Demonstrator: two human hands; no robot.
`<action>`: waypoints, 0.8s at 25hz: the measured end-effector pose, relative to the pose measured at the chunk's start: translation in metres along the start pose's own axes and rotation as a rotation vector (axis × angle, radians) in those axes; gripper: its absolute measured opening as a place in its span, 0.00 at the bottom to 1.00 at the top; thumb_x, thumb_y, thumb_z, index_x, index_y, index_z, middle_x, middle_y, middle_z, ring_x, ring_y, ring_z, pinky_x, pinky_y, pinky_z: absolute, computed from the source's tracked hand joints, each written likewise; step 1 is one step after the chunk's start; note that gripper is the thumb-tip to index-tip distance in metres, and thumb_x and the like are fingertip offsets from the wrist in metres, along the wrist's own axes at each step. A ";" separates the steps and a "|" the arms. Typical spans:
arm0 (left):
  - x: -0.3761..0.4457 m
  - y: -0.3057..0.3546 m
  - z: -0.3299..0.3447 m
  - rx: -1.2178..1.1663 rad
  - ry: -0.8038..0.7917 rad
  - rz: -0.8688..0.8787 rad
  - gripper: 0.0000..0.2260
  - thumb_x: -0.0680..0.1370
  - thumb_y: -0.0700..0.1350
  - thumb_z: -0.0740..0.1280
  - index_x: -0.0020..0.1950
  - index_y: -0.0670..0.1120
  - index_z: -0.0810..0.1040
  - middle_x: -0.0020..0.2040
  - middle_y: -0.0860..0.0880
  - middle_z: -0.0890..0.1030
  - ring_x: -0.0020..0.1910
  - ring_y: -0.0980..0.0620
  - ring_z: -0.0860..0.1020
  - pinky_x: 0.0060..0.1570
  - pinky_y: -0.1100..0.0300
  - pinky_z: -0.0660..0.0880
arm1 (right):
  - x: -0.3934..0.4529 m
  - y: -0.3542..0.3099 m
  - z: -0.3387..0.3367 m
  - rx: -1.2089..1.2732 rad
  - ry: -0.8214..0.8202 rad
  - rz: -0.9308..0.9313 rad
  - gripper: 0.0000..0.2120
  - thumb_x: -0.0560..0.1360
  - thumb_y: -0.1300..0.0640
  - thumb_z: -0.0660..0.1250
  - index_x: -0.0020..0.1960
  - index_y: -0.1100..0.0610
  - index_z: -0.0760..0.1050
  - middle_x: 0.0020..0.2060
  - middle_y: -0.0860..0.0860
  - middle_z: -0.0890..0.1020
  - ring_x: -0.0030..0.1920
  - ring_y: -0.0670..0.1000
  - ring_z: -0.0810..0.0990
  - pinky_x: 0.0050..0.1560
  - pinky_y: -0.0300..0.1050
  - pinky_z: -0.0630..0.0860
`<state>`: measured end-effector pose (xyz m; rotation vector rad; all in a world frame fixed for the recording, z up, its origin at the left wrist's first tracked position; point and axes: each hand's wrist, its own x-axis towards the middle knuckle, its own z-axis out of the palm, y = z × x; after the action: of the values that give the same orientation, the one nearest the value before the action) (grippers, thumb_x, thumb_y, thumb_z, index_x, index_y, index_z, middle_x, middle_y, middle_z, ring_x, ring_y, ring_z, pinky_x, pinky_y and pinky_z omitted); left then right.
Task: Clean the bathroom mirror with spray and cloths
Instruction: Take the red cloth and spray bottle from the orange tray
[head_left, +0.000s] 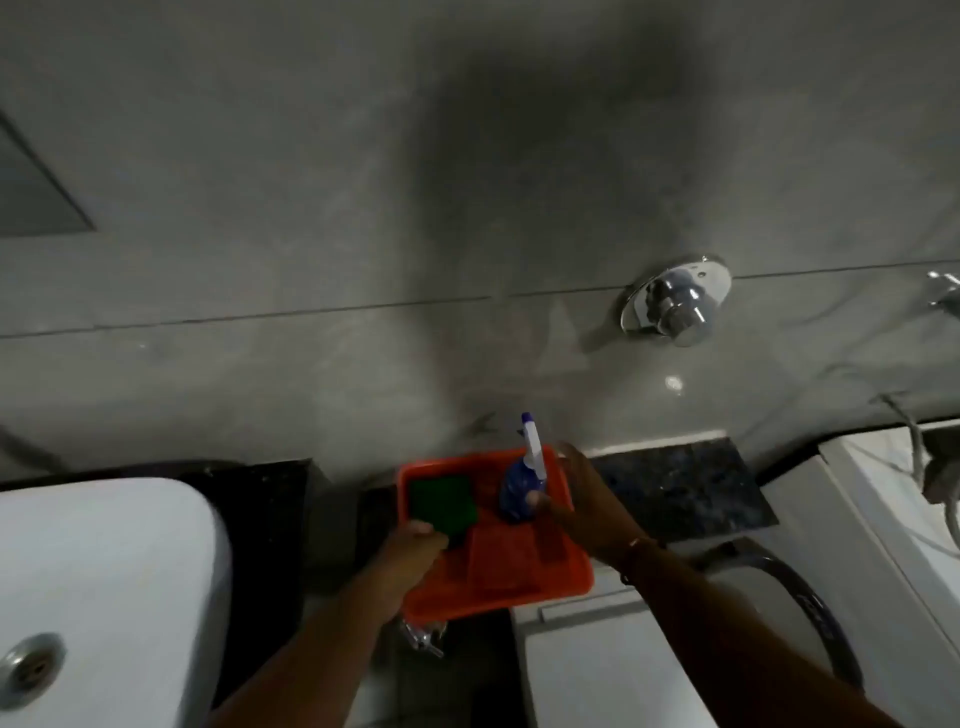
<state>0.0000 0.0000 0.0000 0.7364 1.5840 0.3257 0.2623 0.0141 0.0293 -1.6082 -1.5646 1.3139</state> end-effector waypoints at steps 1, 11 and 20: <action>0.017 -0.009 0.018 0.034 0.005 -0.011 0.11 0.80 0.41 0.69 0.38 0.46 0.74 0.34 0.46 0.74 0.33 0.49 0.72 0.37 0.58 0.66 | 0.015 0.016 0.003 0.020 -0.030 -0.031 0.23 0.80 0.56 0.78 0.70 0.54 0.73 0.56 0.40 0.81 0.57 0.34 0.83 0.63 0.34 0.80; 0.091 -0.028 0.097 -0.121 0.151 -0.138 0.30 0.75 0.51 0.78 0.74 0.46 0.74 0.67 0.46 0.77 0.73 0.39 0.74 0.61 0.54 0.70 | 0.093 0.058 0.027 -0.092 0.048 -0.093 0.33 0.80 0.55 0.78 0.79 0.45 0.68 0.56 0.48 0.82 0.59 0.54 0.82 0.64 0.49 0.80; 0.077 -0.020 0.088 -0.320 -0.063 -0.186 0.14 0.75 0.48 0.75 0.59 0.57 0.78 0.56 0.53 0.81 0.56 0.48 0.79 0.66 0.45 0.74 | 0.087 0.052 0.039 0.064 0.210 -0.115 0.11 0.86 0.51 0.65 0.68 0.44 0.75 0.60 0.55 0.82 0.63 0.58 0.81 0.70 0.59 0.79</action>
<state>0.0795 0.0150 -0.0864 0.3467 1.4827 0.4032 0.2370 0.0776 -0.0553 -1.5383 -1.4502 1.0858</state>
